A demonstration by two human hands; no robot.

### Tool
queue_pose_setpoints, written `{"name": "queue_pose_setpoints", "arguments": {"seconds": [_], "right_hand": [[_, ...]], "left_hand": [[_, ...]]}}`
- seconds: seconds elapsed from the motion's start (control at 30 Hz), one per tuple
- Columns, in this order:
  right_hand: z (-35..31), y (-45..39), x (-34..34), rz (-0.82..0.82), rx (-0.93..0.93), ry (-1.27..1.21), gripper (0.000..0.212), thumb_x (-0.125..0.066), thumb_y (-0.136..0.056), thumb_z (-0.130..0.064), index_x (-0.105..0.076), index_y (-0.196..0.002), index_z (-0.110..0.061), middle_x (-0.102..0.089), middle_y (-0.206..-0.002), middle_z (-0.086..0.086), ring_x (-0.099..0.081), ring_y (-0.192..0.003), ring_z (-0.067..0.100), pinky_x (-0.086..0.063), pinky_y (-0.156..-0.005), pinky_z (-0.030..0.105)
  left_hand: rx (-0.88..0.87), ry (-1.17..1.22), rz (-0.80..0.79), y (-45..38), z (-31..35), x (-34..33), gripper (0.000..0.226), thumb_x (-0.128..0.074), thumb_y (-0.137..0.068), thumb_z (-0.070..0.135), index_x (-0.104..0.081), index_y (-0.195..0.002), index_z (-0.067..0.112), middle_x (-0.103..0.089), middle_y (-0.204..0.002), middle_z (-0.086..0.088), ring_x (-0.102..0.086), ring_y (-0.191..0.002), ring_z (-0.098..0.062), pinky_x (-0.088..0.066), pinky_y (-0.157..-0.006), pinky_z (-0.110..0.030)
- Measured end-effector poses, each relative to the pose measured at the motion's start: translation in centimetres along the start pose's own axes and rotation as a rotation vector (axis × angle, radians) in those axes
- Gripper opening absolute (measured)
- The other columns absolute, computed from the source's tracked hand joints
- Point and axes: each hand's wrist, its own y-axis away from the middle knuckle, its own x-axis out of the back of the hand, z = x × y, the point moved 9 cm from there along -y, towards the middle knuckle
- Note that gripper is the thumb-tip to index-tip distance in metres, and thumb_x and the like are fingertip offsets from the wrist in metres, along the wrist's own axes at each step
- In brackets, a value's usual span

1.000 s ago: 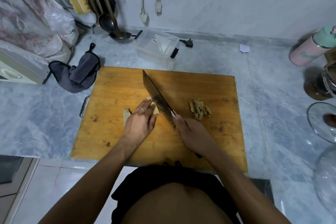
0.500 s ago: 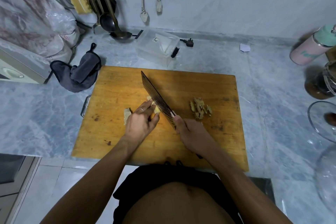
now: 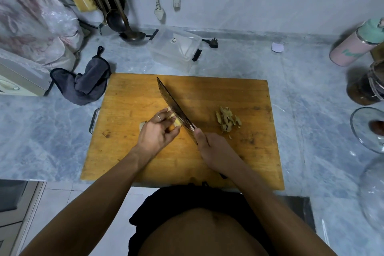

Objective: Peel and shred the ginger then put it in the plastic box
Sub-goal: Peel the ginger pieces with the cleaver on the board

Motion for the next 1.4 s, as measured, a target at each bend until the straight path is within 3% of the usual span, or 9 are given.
{"name": "queue_pose_setpoints", "arguments": {"seconds": [0.13,0.23,0.4,0.6,0.77,0.87,1.1,1.27,1.4], "right_hand": [[-0.7,-0.9,-0.3,0.004,-0.018,0.018,0.057,-0.019,-0.107,-0.046,-0.047,-0.068,-0.015,-0.051,-0.07,0.005,-0.049,-0.064,0.018,-0.037,-0.064,0.033],[-0.8,-1.3,-0.2,0.001,-0.032,-0.01,0.058,-0.02,-0.108,-0.046,-0.048,-0.068,-0.015,-0.05,-0.067,0.004,-0.049,-0.063,0.018,-0.038,-0.063,0.032],[0.9,0.3,0.2,-0.025,-0.056,-0.103,0.062,-0.021,-0.104,-0.054,-0.047,-0.062,-0.016,-0.046,-0.058,0.001,-0.044,-0.05,0.015,-0.039,-0.058,0.03],[1.3,-0.2,0.3,-0.043,-0.071,-0.15,0.061,-0.022,-0.104,-0.056,-0.049,-0.066,-0.016,-0.047,-0.058,0.002,-0.044,-0.046,0.012,-0.041,-0.055,0.029],[1.1,-0.8,-0.2,-0.058,-0.061,-0.188,0.064,-0.021,-0.105,-0.055,-0.047,-0.062,-0.014,-0.045,-0.054,0.003,-0.041,-0.038,0.011,-0.039,-0.044,0.022],[1.4,-0.8,-0.2,-0.06,-0.085,-0.236,0.064,-0.021,-0.104,-0.056,-0.049,-0.065,-0.013,-0.046,-0.053,0.002,-0.041,-0.04,0.014,-0.038,-0.04,0.02],[1.0,-1.3,-1.6,0.013,-0.027,-0.107,0.063,-0.019,-0.106,-0.049,-0.042,-0.058,-0.016,-0.045,-0.056,0.002,-0.044,-0.052,0.017,-0.034,-0.059,0.031],[1.4,-0.9,-2.4,0.011,-0.097,-0.051,0.058,-0.018,-0.108,-0.045,-0.056,-0.076,-0.015,-0.058,-0.081,0.006,-0.056,-0.086,0.025,-0.037,-0.077,0.031],[1.7,-1.0,-1.8,0.022,-0.118,-0.11,0.062,-0.019,-0.105,-0.052,-0.052,-0.068,-0.016,-0.055,-0.069,0.002,-0.055,-0.07,0.021,-0.042,-0.071,0.032]], "left_hand": [[0.009,-0.023,-0.003,0.0,-0.3,-0.1,0.062,-0.046,-0.083,0.061,-0.077,-0.106,0.013,-0.065,-0.128,0.001,-0.048,-0.131,-0.007,-0.055,-0.091,-0.047],[-0.009,-0.041,-0.037,-0.1,0.1,0.1,0.066,-0.041,-0.084,0.063,-0.076,-0.109,0.013,-0.063,-0.133,0.0,-0.047,-0.133,-0.006,-0.055,-0.092,-0.044],[0.013,-0.014,-0.043,-0.2,-0.7,-0.1,0.061,-0.049,-0.085,0.062,-0.075,-0.112,0.014,-0.059,-0.137,0.005,-0.042,-0.132,0.001,-0.051,-0.099,-0.042],[-0.014,0.036,-0.002,0.0,-0.5,-0.2,0.05,-0.061,-0.087,0.051,-0.075,-0.111,0.01,-0.061,-0.135,0.0,-0.048,-0.13,-0.006,-0.05,-0.102,-0.039],[-0.099,0.068,0.085,0.2,-0.2,0.3,0.057,-0.053,-0.086,0.055,-0.077,-0.104,0.006,-0.066,-0.127,-0.004,-0.058,-0.121,-0.01,-0.058,-0.088,-0.041],[-0.088,0.08,0.088,0.1,-0.4,0.3,0.057,-0.054,-0.086,0.055,-0.077,-0.104,0.007,-0.066,-0.127,-0.002,-0.058,-0.12,-0.008,-0.058,-0.088,-0.041],[-0.086,0.089,0.081,0.0,-1.0,0.3,0.056,-0.055,-0.085,0.055,-0.078,-0.103,0.006,-0.066,-0.126,-0.001,-0.055,-0.117,-0.003,-0.05,-0.097,-0.03],[-0.093,0.079,0.084,0.1,-0.8,0.6,0.049,-0.066,-0.082,0.049,-0.078,-0.103,0.006,-0.068,-0.123,-0.002,-0.058,-0.118,-0.008,-0.054,-0.097,-0.036],[-0.081,0.079,0.09,0.3,-0.3,0.8,0.04,-0.071,-0.079,0.04,-0.076,-0.101,0.007,-0.067,-0.124,-0.004,-0.063,-0.114,-0.016,-0.056,-0.091,-0.038]]}}
